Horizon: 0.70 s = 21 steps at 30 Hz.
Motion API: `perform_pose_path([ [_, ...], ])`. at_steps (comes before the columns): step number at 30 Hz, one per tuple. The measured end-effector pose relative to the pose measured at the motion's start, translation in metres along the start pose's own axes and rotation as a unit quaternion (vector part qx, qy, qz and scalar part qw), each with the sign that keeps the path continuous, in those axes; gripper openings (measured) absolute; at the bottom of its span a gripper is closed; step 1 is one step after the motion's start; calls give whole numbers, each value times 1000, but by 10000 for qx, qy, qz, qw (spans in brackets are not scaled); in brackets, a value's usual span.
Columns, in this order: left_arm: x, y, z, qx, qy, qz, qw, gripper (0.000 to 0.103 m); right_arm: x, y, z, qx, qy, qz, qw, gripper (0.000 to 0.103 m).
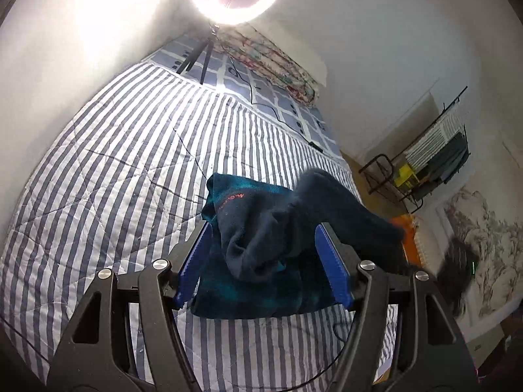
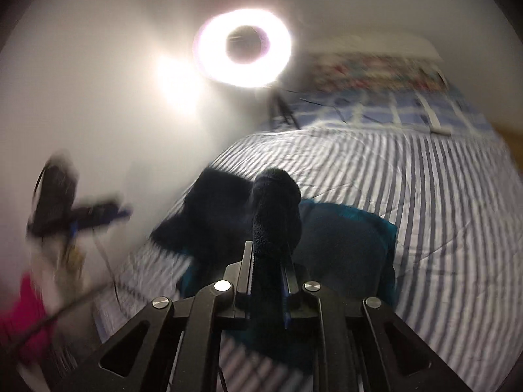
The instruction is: Fold large clothes
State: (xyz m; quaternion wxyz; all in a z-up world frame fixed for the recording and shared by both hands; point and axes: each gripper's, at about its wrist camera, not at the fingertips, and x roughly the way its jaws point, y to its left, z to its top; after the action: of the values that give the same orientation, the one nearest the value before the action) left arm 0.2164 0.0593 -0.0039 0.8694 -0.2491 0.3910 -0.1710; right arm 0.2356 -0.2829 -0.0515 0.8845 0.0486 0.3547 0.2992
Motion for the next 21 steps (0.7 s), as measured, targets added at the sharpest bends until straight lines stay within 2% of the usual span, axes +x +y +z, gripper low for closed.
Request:
perform_pose_path([
  [2,3,-1,-1,-35,9,39,10000,67,-11,20,-19,-559,175,-216,9980,12],
  [3,4,-1,-2,-33,28,55,10000,67,-15,32,-35,-990,338,-476,9934,17],
  [4,6,-2,-4,-17,58,64,10000,67,-17,38,-47,-1206,488,-545,9900,21],
  [6,15,-6,-6,77,147,123,9998,67,-26,42,-71,-1332,777,-347,9874,21],
  [8,23,-9,-9,138,230,173,9995,67,-42,40,-84,-1168,711,-220,9904,22],
  [11,35,-9,-14,167,342,288,9989,67,-67,23,-84,-483,459,-26,9978,45],
  [13,44,-4,-17,130,432,382,9983,67,-79,2,-74,170,171,-113,9996,67],
  [15,52,6,-21,-29,558,463,9974,67,-83,-23,-67,1001,-91,-182,9948,69],
  [17,62,21,-25,-358,724,419,9959,67,-77,-46,-67,1677,-135,-83,9857,69],
  [19,73,38,-30,-741,952,298,9922,67,-61,-64,-72,2108,-31,-84,9775,69],
  [21,84,52,-38,-1091,1161,225,9870,67,-43,-72,-79,2268,185,-110,9737,69],
])
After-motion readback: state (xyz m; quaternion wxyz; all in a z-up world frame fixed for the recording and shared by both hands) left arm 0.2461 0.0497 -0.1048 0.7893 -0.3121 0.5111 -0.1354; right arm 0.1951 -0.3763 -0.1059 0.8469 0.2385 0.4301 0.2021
